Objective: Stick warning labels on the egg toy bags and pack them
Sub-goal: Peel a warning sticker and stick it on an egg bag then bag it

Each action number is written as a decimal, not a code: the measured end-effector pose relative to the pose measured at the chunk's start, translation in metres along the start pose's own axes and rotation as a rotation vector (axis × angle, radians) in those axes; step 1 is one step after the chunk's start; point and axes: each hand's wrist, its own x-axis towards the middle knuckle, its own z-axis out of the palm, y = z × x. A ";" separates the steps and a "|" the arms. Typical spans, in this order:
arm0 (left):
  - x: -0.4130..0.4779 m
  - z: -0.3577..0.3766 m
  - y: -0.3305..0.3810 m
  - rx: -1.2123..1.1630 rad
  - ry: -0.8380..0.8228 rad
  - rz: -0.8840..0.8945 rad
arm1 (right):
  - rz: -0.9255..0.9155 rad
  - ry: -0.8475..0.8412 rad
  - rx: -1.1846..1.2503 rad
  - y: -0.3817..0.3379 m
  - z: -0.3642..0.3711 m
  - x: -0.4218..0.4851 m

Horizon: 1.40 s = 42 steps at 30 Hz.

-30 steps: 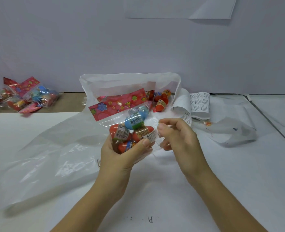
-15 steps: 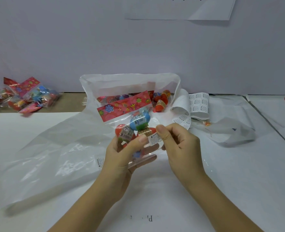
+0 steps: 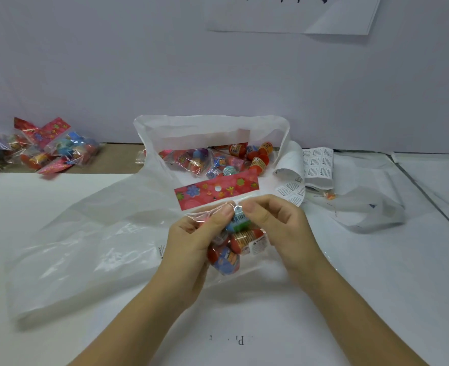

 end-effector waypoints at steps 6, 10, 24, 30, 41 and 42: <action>-0.001 -0.001 -0.001 0.018 0.016 -0.043 | 0.058 0.009 0.061 0.003 0.001 0.001; 0.000 0.000 0.001 0.023 0.027 -0.076 | 0.033 0.052 0.036 0.003 0.001 0.000; 0.001 -0.002 0.000 0.053 0.096 -0.117 | 0.072 0.147 0.050 0.004 0.002 0.000; 0.001 -0.003 -0.001 0.092 0.108 -0.125 | 0.089 0.116 0.088 0.007 0.004 -0.001; 0.002 -0.003 0.004 0.066 0.106 -0.005 | 0.118 0.068 0.145 0.001 0.000 0.000; 0.002 -0.003 0.003 0.067 0.116 0.006 | 0.112 0.059 0.134 0.002 0.000 0.001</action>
